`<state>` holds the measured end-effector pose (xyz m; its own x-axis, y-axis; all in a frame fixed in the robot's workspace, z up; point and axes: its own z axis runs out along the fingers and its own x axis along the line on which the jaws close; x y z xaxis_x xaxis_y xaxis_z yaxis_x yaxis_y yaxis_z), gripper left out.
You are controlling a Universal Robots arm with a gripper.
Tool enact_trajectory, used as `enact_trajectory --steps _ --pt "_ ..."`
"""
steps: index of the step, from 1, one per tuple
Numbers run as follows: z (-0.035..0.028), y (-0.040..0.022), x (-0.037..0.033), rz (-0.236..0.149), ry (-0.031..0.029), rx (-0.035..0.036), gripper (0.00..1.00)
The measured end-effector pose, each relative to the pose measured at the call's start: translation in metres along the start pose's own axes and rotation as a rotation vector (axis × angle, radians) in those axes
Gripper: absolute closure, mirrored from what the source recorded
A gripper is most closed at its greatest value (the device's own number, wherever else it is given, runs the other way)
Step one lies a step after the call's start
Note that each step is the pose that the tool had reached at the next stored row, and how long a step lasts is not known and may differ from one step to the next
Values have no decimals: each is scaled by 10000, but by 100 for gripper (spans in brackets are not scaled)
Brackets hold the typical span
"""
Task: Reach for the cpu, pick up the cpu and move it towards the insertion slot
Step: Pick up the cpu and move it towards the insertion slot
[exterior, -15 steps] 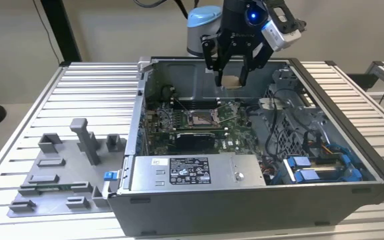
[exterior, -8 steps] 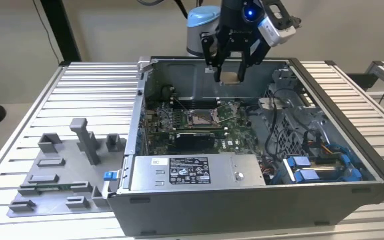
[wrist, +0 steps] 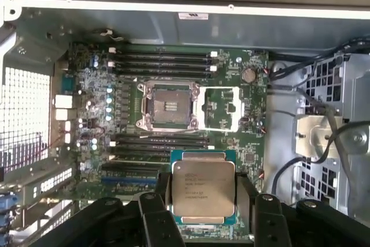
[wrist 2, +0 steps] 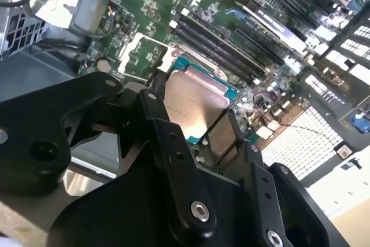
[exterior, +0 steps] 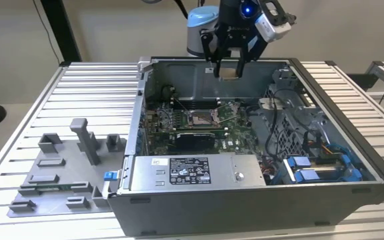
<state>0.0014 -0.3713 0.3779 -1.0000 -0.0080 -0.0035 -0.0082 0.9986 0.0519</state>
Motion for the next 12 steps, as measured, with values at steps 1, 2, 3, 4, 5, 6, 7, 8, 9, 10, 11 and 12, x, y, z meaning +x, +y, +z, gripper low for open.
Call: enact_trajectory --steps 1,2,3,4,5,6,7,8,9,10,11,12 --pt "4 24 -2 1 0 0 100" --pt "7 47 -4 2 0 -1 100" --pt "11 71 -6 3 0 -1 100" --pt "15 97 -7 5 0 -1 100" --pt "19 121 -8 7 0 0 100" --pt "23 146 -9 10 -1 -1 100" --pt "27 172 -10 13 0 0 100" --pt "31 195 -11 15 0 0 100" --pt "37 219 -11 21 -1 0 100" --pt "42 235 -11 29 -2 0 100" --pt "48 247 -10 37 -2 1 100" --pt "52 254 -2 41 -2 2 100"
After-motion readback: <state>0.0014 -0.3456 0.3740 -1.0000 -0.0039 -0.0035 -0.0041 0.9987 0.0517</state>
